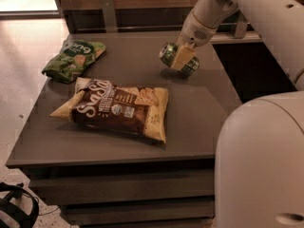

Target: Knock green can over

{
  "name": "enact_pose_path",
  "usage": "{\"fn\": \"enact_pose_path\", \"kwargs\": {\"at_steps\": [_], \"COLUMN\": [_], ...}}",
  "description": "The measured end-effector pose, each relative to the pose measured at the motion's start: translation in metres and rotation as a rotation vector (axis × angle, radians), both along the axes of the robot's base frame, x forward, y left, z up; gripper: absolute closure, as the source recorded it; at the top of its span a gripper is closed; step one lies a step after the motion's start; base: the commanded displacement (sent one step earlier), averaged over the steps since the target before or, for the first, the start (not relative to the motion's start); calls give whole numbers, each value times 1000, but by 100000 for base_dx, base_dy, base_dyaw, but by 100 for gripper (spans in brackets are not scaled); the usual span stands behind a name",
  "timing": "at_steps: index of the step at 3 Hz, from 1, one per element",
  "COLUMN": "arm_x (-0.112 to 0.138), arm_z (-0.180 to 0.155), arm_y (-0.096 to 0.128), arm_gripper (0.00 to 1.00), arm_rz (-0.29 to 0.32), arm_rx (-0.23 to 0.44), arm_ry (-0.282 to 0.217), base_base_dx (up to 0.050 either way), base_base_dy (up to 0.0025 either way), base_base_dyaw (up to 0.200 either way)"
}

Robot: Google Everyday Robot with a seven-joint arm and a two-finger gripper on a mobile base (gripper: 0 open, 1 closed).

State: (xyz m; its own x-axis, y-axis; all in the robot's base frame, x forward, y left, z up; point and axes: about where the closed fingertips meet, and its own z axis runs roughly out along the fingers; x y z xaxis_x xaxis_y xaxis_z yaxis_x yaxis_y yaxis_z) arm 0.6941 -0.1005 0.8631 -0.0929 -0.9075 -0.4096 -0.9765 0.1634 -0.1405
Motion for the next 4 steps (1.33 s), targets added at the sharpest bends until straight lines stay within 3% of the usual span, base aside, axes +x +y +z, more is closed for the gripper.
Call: {"fn": "enact_pose_path", "kwargs": {"at_steps": [1,2,4], "arm_x": [2,5,7], "arm_z": [-22,-42,-39], "arm_y": [14,27,29], "arm_gripper": [100,100,60], "arm_rz": [48,80,80], "arm_rx": [-31,-16,-15], "arm_ry": [78,125,124], "base_base_dx": [0,0,0], "base_base_dy": [0,0,0], "base_base_dyaw": [0,0,0]}}
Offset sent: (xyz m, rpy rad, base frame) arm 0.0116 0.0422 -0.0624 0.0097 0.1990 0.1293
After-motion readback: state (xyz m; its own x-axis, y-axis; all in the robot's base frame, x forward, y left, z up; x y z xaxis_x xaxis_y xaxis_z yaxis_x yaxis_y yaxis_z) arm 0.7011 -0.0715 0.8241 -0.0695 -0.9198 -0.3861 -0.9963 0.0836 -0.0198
